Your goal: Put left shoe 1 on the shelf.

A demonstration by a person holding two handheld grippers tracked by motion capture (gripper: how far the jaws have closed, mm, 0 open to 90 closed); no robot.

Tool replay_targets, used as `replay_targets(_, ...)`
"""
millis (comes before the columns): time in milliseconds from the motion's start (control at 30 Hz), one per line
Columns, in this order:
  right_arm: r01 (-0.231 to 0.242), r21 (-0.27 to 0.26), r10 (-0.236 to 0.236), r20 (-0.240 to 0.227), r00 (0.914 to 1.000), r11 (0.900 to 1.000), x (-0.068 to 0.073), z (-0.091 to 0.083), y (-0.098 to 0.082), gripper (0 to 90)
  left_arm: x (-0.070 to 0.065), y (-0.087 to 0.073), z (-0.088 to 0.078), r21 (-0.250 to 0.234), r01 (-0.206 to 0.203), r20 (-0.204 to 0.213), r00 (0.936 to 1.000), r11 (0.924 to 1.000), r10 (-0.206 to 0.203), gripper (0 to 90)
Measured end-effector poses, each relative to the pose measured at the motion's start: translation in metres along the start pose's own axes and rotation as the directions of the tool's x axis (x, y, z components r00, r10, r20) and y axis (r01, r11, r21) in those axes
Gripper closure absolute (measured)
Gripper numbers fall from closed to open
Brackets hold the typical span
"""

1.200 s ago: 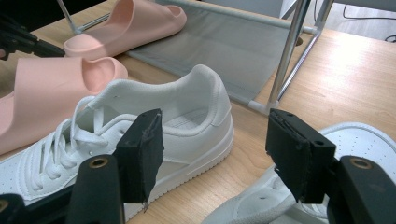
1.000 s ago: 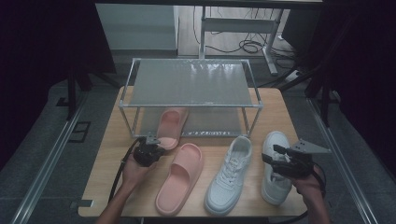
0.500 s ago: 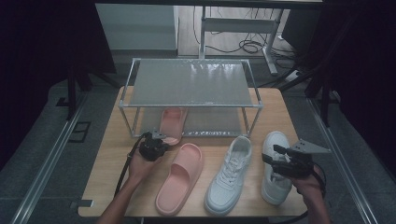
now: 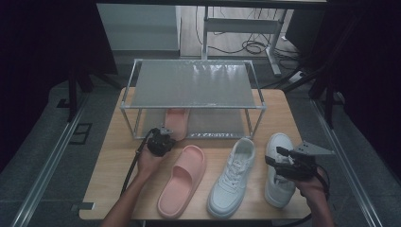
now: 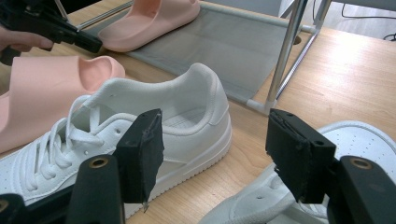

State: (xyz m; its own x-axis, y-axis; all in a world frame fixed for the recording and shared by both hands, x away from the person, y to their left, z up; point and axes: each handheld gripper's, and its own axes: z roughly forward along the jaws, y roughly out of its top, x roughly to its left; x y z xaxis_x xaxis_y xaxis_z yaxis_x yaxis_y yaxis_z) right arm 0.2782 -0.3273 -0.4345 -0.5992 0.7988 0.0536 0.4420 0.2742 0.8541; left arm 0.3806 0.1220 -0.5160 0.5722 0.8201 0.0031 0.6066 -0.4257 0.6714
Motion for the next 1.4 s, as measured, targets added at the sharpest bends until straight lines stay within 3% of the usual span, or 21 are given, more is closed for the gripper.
replay_targets(633, 0.000, 0.003, 0.000, -0.002, 1.0000, 1.000, 0.000, 0.002, -0.001, 37.6, 0.004, 0.004, 0.017, -0.047, 0.064, -0.027, 0.9975, 0.9968, -0.066, 90.0)
replay_targets(967, 0.002, 0.006, -0.002, -0.003, 1.0000, 1.000, 0.000, 0.002, -0.001, 37.6, 0.002, 0.003, 0.016, -0.034, 0.053, -0.025, 0.9982, 0.9980, -0.054, 89.1)
replay_targets(1200, -0.003, 0.000, 0.003, 0.002, 1.0000, 1.000, -0.001, -0.001, 0.000, 37.6, -0.004, -0.001, 0.001, -0.063, 0.046, 0.003, 0.9989, 0.9970, -0.046, 89.1)
replay_targets(1400, 0.000, -0.001, 0.000, 0.002, 1.0000, 1.000, 0.000, 0.000, 0.000, 37.6, -0.010, -0.016, -0.022, -0.088, 0.049, 0.040, 0.9982, 0.9949, -0.046, 89.7)
